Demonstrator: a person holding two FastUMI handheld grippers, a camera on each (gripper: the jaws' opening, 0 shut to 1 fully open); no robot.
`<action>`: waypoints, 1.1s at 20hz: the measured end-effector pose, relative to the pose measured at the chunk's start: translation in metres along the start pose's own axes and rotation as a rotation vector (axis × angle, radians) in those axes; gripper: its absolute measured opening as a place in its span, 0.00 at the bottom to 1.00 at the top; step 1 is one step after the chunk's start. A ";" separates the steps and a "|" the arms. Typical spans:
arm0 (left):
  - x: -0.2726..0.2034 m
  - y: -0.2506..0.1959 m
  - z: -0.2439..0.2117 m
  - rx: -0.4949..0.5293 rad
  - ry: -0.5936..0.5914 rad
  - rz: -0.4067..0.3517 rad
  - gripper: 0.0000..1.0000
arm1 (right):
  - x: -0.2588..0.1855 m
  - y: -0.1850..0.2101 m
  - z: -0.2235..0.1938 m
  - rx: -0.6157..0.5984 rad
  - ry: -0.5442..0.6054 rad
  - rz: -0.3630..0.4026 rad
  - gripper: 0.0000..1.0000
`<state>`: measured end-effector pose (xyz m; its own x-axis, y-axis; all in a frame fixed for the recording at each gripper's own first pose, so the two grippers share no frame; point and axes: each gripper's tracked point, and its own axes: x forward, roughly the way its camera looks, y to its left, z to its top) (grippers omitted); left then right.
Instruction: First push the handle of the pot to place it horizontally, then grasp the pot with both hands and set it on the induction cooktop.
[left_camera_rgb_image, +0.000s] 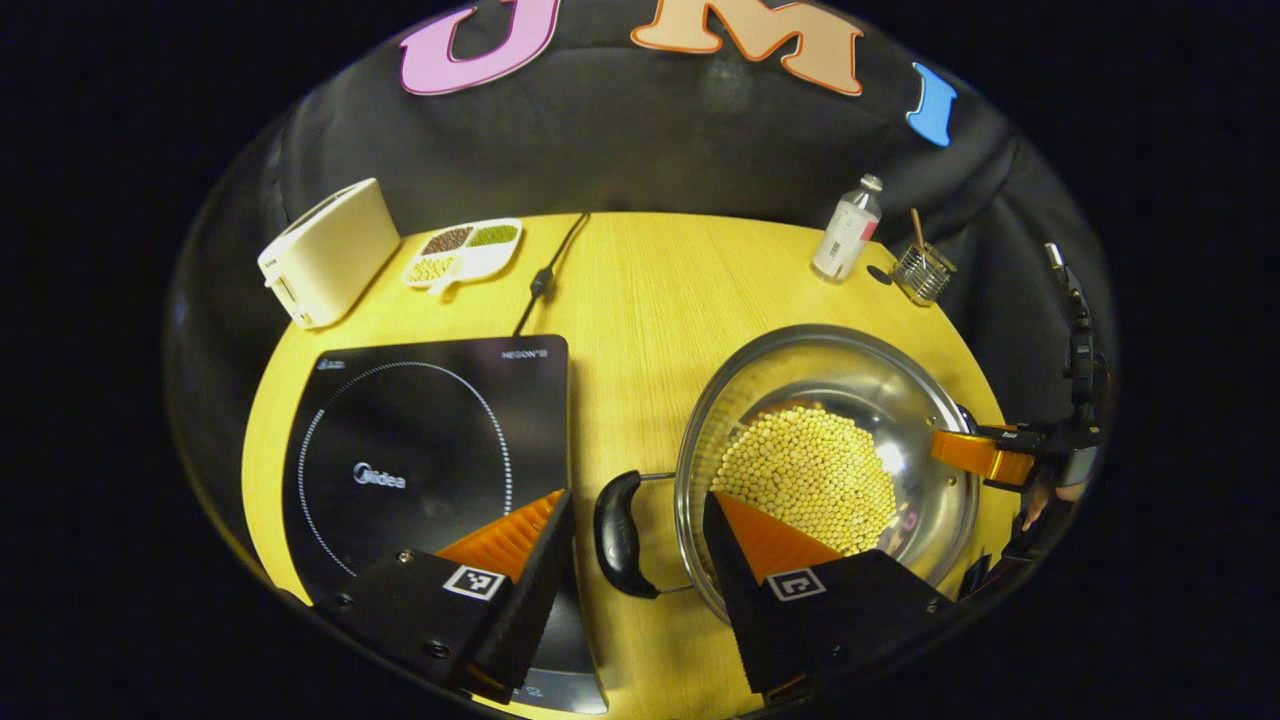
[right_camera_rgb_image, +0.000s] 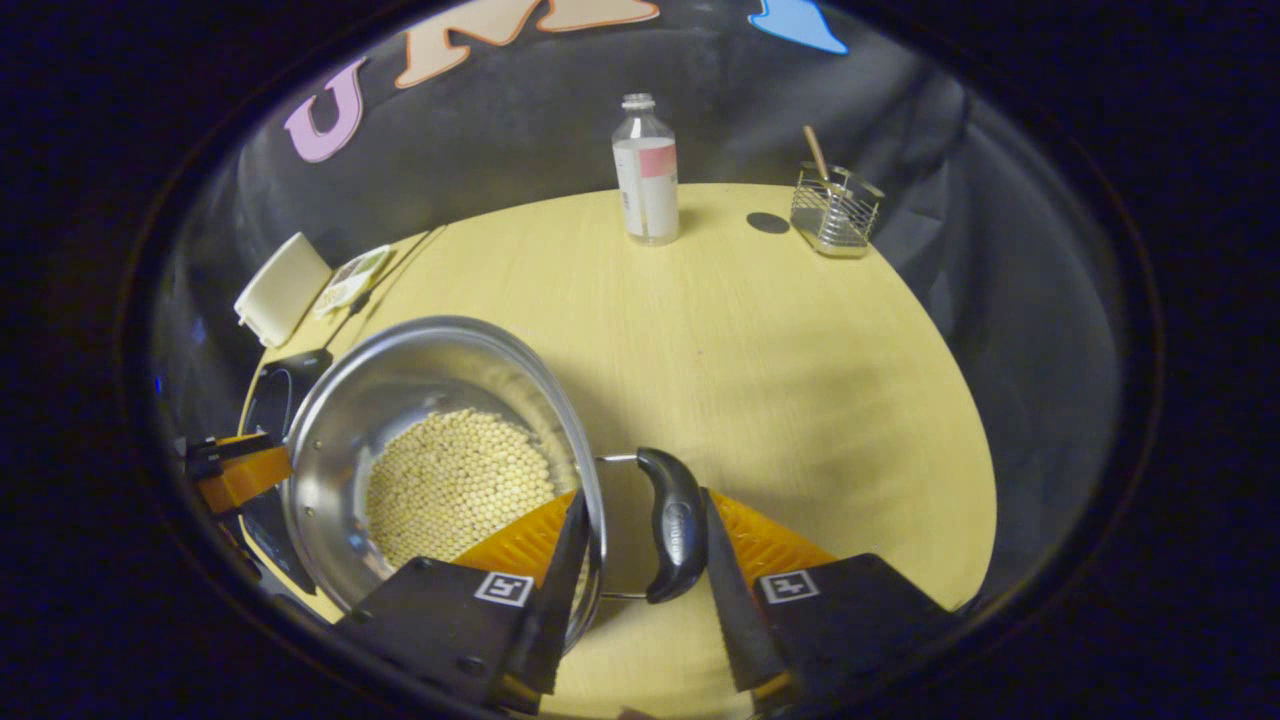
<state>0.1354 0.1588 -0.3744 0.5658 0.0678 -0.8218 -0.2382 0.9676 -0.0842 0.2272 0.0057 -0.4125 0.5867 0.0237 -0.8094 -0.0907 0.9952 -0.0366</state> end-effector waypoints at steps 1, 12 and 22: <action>0.006 0.000 -0.006 -0.018 0.022 0.005 0.80 | -0.002 0.000 -0.002 -0.009 0.002 0.009 0.63; 0.031 0.004 -0.010 -0.010 0.060 0.103 0.73 | 0.004 -0.001 -0.013 0.064 0.094 0.072 0.59; 0.039 -0.006 -0.022 -0.181 0.101 -0.044 0.63 | -0.002 -0.006 -0.009 0.058 0.094 0.043 0.58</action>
<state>0.1419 0.1504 -0.4180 0.4987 -0.0067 -0.8668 -0.3583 0.9089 -0.2132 0.2193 -0.0012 -0.4162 0.5047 0.0598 -0.8612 -0.0654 0.9974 0.0309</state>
